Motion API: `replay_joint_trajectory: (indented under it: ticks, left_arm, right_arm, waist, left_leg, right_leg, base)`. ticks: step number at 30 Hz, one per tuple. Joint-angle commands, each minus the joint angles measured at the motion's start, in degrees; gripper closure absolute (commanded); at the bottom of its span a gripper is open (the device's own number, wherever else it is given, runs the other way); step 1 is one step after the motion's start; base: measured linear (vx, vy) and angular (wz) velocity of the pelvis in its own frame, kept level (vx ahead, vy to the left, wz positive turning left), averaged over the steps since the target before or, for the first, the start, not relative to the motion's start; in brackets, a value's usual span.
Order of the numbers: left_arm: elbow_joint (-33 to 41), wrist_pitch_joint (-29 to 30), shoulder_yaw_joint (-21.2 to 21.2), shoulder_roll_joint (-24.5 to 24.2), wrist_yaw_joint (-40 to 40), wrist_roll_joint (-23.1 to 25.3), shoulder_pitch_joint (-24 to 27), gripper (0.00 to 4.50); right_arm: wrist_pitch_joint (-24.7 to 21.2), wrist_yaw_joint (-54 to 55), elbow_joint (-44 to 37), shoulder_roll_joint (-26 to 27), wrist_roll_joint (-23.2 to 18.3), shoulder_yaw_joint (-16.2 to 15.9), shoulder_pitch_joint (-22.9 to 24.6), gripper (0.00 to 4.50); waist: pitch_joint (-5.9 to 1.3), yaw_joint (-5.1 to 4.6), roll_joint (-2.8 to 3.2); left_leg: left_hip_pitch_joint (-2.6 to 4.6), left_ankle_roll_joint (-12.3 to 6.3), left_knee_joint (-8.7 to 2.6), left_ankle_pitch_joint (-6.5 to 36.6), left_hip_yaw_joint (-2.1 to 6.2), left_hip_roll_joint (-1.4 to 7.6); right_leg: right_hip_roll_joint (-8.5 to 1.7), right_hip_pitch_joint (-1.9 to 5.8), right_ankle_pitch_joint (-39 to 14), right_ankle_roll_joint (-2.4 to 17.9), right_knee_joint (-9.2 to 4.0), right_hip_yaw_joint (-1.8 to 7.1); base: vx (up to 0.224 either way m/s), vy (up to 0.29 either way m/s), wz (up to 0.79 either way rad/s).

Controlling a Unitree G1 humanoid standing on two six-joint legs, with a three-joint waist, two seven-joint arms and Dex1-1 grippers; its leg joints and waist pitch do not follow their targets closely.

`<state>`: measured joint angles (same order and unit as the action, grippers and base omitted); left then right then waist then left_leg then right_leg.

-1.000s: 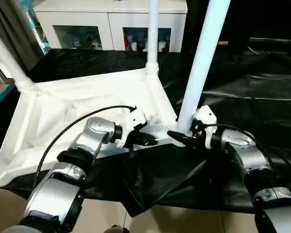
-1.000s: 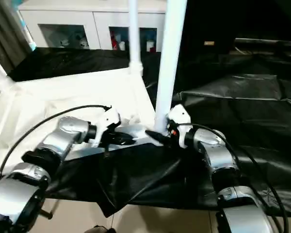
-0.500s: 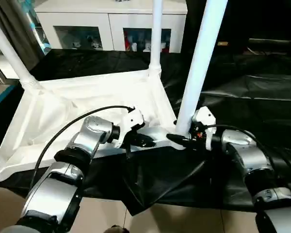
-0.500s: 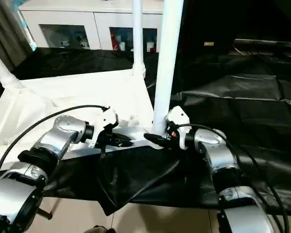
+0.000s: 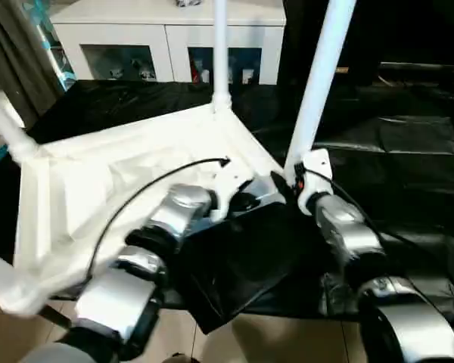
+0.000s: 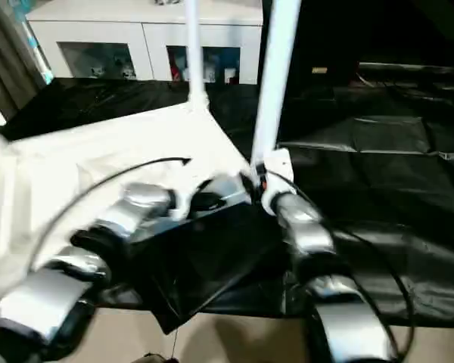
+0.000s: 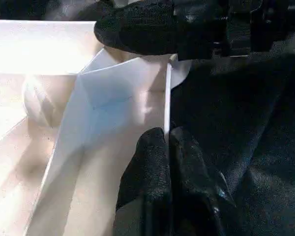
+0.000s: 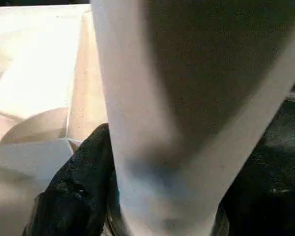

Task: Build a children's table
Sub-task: Rotate leg to tighten

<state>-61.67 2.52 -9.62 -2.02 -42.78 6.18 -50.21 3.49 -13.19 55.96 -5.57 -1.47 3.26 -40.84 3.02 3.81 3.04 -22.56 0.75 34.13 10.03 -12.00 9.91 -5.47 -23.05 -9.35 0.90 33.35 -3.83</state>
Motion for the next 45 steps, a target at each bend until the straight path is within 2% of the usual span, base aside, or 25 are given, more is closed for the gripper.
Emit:
replay_joint_trajectory:
  ticks: [1, 2, 5, 6, 8, 11, 15, 17, 19, 20, 26, 31, 33, 34, 38, 39, 40, 41, 42, 43, 44, 45]
  left_arm:
    - [-0.28, -0.2, 0.81, 1.27, 2.39, -0.9, -1.49, 4.5]
    - [0.09, -0.55, 0.54, 0.76, 0.98, -0.96, -1.28, 4.5]
    - [0.64, -1.21, 0.11, -0.56, -2.22, -1.07, -0.72, 4.5]
    - [0.72, -1.83, -0.14, -1.04, -3.4, -0.92, -0.47, 4.5]
    - [1.09, -2.85, -0.59, -2.17, -6.11, -0.78, 0.25, 4.5]
    - [2.09, -3.84, -1.19, -4.37, -11.71, -0.98, 1.4, 4.5]
    - [3.55, -4.2, -1.86, -7.03, -18.72, -1.71, 2.3, 4.5]
    - [3.68, -4.24, -1.97, -7.43, -19.53, -1.72, 2.39, 4.5]
    - [3.89, -4.42, -2.12, -8.54, -22.56, -1.99, 2.71, 4.5]
    - [4.43, -4.04, -2.61, -9.38, -25.23, -1.98, 3.13, 4.5]
    - [5.37, -3.45, -2.7, -10.34, -27.69, -2.41, 3.67, 4.5]
    - [5.96, -3.1, -2.72, -10.71, -28.64, -2.68, 3.95, 4.5]
    - [6.09, -3.03, -2.67, -10.7, -28.72, -2.7, 4.01, 4.5]
    - [6.15, -3.09, -2.57, -10.54, -28.1, -2.57, 3.99, 4.5]
    - [5.34, -2.91, -1.96, -9.63, -24.13, -2.05, 3.42, 4.5]
    - [4.76, -2.88, -1.49, -9.12, -22.0, -1.95, 3.03, 4.5]
    - [3.61, -2.76, -0.71, -8.06, -17.83, -1.69, 2.19, 4.5]
    - [2.94, -2.71, -0.36, -7.43, -15.44, -1.5, 1.73, 4.5]
    - [2.52, -2.67, -0.16, -7.03, -13.92, -1.37, 1.44, 4.5]
    - [1.08, -2.48, 0.47, -5.08, -8.31, -1.01, 0.32, 4.5]
    - [1.06, -2.48, 0.48, -5.04, -8.21, -1.01, 0.3, 4.5]
    - [0.36, -2.23, 0.94, -3.81, -4.86, -0.91, -0.34, 4.5]
  right_arm:
    - [-0.22, -4.82, 1.47, 4.53, -0.54, -2.43, 0.21, 1.91]
    - [-0.11, -6.76, 0.92, 4.32, -1.36, -2.08, 0.26, 1.35]
    - [1.09, -9.81, -0.15, 3.15, -1.98, -2.04, 0.39, 1.11]
    - [1.65, -10.71, -0.32, 2.62, -1.89, -2.2, 0.41, 0.99]
    - [2.51, -13.79, -0.99, 1.09, -1.76, -2.86, 0.71, 0.78]
    - [2.84, -22.15, -3.86, -2.25, -2.1, -4.33, 2.29, 0.78]
    - [1.99, -35.78, -9.62, -7.04, -5.17, -5.1, 5.54, 0.78]
    - [1.55, -37.79, -10.42, -7.84, -5.59, -5.19, 5.98, 0.78]
    - [1.2, -42.77, -12.02, -10.16, -6.44, -5.24, 6.94, 0.94]
    - [0.8, -45.12, -12.84, -11.34, -6.88, -5.38, 7.37, 1.05]
    - [-0.03, -48.04, -13.78, -12.84, -7.31, -5.8, 7.66, 1.57]
    - [-1.36, -49.96, -15.11, -13.26, -7.37, -6.17, 8.06, 2.02]
    - [-1.67, -50.08, -15.35, -13.01, -7.42, -6.41, 8.24, 2.2]
    - [-1.64, -49.81, -15.21, -12.86, -7.33, -6.59, 8.37, 2.25]
    - [-1.58, -45.62, -14.01, -11.71, -6.36, -6.4, 8.48, 2.51]
    - [-1.4, -42.37, -13.02, -10.95, -5.49, -6.13, 8.26, 2.51]
    - [-0.46, -34.24, -10.39, -9.22, -3.31, -5.54, 7.55, 2.53]
    - [-0.3, -30.33, -9.11, -8.19, -2.62, -5.07, 7.21, 2.56]
    - [-0.31, -28.08, -8.36, -7.52, -2.34, -4.73, 7.01, 2.56]
    - [-1.41, -19.31, -5.76, -4.45, -2.67, -2.64, 6.1, 2.56]
    - [-1.44, -19.16, -5.72, -4.4, -2.68, -2.6, 6.08, 2.57]
    - [-2.29, -14.79, -4.62, -2.64, -3.2, -1.4, 5.59, 2.57]
  waist:
    - [-4.01, -0.25, -0.65]
    - [-3.99, -0.29, -0.79]
    - [-4.0, -0.33, -0.72]
    - [-3.96, -0.62, -0.8]
    - [-4.08, -0.65, -0.81]
    - [-4.21, -0.55, -0.78]
    - [-4.37, 0.09, -0.81]
    - [-4.39, 0.25, -0.77]
    - [-4.26, 0.3, -0.78]
    - [-4.27, 0.69, -0.78]
    - [-4.2, 1.35, -0.79]
    - [-4.34, 1.31, -0.83]
    - [-4.34, 1.37, -0.84]
    - [-4.31, 1.35, -1.06]
    - [-4.22, 1.38, -0.88]
    - [-4.13, 1.28, -0.88]
    - [-4.12, 1.31, -0.86]
    - [-4.05, 0.83, -0.84]
    - [-3.99, 0.75, -0.9]
    - [-3.81, 0.46, -1.04]
    - [-3.77, 0.17, -0.94]
    - [-3.78, -0.05, -0.96]
  left_leg:
    - [1.74, -2.43, -4.49, 15.15, 1.87, 3.22]
    - [1.64, -2.65, -4.49, 15.1, 1.87, 3.21]
    - [1.41, -3.6, -4.48, 14.77, 1.92, 3.28]
    - [1.13, -3.85, -4.5, 14.2, 2.0, 3.28]
    - [1.33, -4.15, -4.32, 13.56, 1.84, 3.28]
    - [1.02, -5.42, -4.09, 11.27, 1.75, 3.41]
    - [1.27, -7.75, -3.63, 9.27, 1.48, 3.63]
    - [1.34, -7.98, -3.65, 9.39, 1.5, 3.69]
    - [1.42, -7.35, -3.76, 10.24, 1.49, 3.72]
    - [1.65, -6.78, -3.77, 10.91, 1.48, 3.81]
    - [1.72, -5.44, -3.97, 11.34, 1.54, 3.9]
    - [1.56, -5.66, -3.85, 10.04, 1.55, 3.76]
    - [1.57, -5.79, -3.82, 9.86, 1.54, 3.77]
    - [1.53, -5.8, -3.83, 9.82, 1.53, 3.75]
    - [1.66, -5.06, -3.97, 10.64, 1.57, 3.82]
    - [1.62, -4.69, -4.02, 11.19, 1.56, 3.82]
    - [1.74, -4.24, -4.09, 11.59, 1.62, 3.82]
    - [1.8, -3.1, -4.24, 12.59, 1.68, 3.7]
    - [1.85, -2.65, -4.37, 13.33, 1.79, 3.64]
    - [1.89, -1.84, -4.47, 15.0, 1.82, 3.49]
    - [2.12, -0.84, -4.59, 16.08, 1.94, 3.48]
    - [1.98, -0.61, -4.64, 16.44, 2.02, 3.34]
  right_leg:
    - [-3.76, 2.24, -14.4, 12.52, -4.05, 2.09]
    - [-3.79, 2.35, -14.29, 12.6, -4.03, 2.08]
    - [-3.85, 2.56, -13.83, 12.77, -3.87, 2.0]
    - [-3.84, 2.73, -13.34, 12.93, -3.75, 1.96]
    - [-3.79, 2.64, -12.5, 13.49, -3.69, 1.92]
    - [-3.7, 2.94, -9.28, 14.4, -3.17, 1.84]
    - [-3.63, 2.82, -5.19, 16.03, -2.63, 1.87]
    - [-3.65, 2.79, -5.3, 16.33, -2.65, 1.85]
    - [-3.61, 2.69, -6.89, 16.33, -2.79, 1.85]
    - [-3.67, 2.61, -8.24, 16.09, -2.92, 1.95]
    - [-3.8, 2.57, -9.48, 15.8, -2.98, 2.04]
    - [-3.73, 2.63, -7.94, 15.81, -2.76, 1.99]
    - [-3.79, 2.59, -8.0, 15.74, -2.8, 1.98]
    - [-3.79, 2.62, -8.19, 15.69, -2.81, 1.97]
    - [-3.78, 2.44, -10.18, 15.24, -3.03, 2.0]
    - [-3.83, 2.35, -11.08, 15.05, -3.14, 2.05]
    - [-3.81, 2.29, -11.8, 14.83, -3.23, 2.02]
    - [-3.83, 2.07, -13.36, 14.47, -3.4, 2.08]
    - [-3.89, 2.2, -14.73, 14.07, -3.62, 2.04]
    - [-3.91, 2.09, -17.83, 13.08, -4.03, 2.07]
    - [-3.93, 1.92, -19.85, 12.42, -4.24, 2.14]
    - [-3.89, 2.03, -20.69, 11.78, -4.36, 2.12]
  base:
    - [0.0, 0.0, 0.0]
    - [0.0, 0.0, 0.0]
    - [0.0, 0.0, 0.0]
    - [0.0, 0.0, 0.0]
    - [0.0, 0.0, 0.0]
    - [0.0, 0.0, 0.0]
    - [0.0, 0.0, 0.0]
    - [0.0, 0.0, 0.0]
    - [0.0, 0.0, 0.0]
    - [0.0, 0.0, 0.0]
    - [0.0, 0.0, 0.0]
    - [0.0, 0.0, 0.0]
    - [0.0, 0.0, 0.0]
    - [0.0, 0.0, 0.0]
    - [0.0, 0.0, 0.0]
    - [0.0, 0.0, 0.0]
    - [0.0, 0.0, 0.0]
    - [0.0, 0.0, 0.0]
    - [0.0, 0.0, 0.0]
    - [0.0, 0.0, 0.0]
    - [0.0, 0.0, 0.0]
    - [0.0, 0.0, 0.0]
